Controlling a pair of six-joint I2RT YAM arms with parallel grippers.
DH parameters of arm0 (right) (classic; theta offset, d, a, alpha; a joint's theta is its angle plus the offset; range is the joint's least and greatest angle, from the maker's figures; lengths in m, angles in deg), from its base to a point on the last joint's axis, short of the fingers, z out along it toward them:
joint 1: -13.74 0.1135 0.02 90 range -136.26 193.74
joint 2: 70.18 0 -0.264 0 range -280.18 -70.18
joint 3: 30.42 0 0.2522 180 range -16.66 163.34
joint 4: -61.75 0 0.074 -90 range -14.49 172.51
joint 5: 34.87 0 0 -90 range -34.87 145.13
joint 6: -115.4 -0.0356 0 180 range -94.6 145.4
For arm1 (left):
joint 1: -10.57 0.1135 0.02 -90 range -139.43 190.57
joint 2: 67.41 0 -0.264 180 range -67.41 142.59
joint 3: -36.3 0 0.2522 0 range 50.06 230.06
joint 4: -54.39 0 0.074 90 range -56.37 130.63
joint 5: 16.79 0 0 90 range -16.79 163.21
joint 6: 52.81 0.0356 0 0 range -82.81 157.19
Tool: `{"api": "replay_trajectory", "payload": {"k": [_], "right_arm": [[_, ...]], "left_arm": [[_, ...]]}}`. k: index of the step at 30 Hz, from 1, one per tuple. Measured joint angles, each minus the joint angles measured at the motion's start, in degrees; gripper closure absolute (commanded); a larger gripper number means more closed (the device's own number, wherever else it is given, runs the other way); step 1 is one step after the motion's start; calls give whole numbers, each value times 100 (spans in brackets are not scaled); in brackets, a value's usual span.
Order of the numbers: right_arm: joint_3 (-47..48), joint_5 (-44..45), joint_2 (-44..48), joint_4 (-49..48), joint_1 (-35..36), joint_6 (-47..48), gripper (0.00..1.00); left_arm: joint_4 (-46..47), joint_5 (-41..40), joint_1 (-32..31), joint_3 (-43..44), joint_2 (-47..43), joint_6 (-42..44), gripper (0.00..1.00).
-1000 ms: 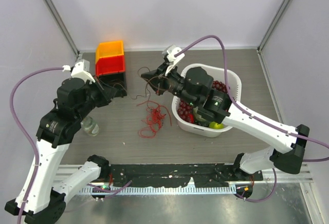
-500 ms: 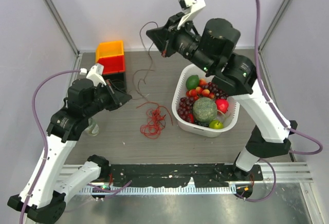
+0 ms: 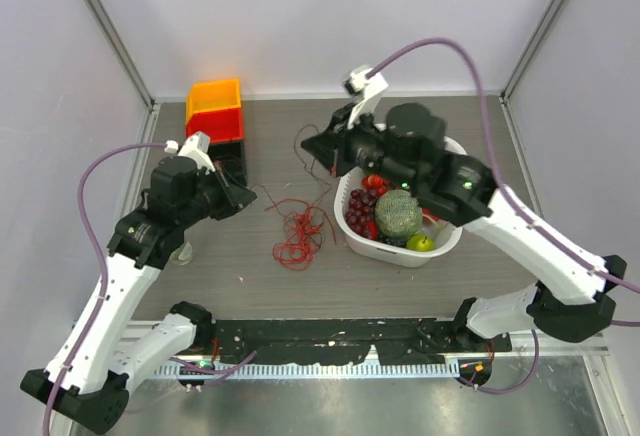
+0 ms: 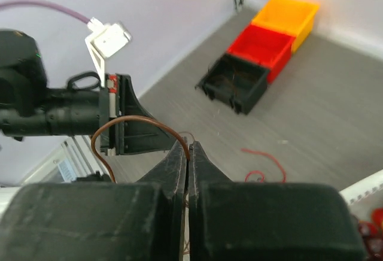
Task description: Untangle the cables
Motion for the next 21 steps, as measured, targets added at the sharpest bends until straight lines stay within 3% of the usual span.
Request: {"api": "replay_trajectory", "payload": {"k": [4,9,14,21], "right_arm": [[-1180,-22,-164,-697,0,-319,99],[-1974,-153,-422,-1167,0,-675,99],[-2186,-269,-426,-1502,0,-828,99],[-2214,-413,-273,-1582,0,-896,99]], "left_arm": [[-203,-68,0,-262,219,79,93],[-260,81,0,-540,157,286,66],[-197,-22,-2,-745,-592,343,62],[157,-181,0,-769,-1338,446,18]]}}
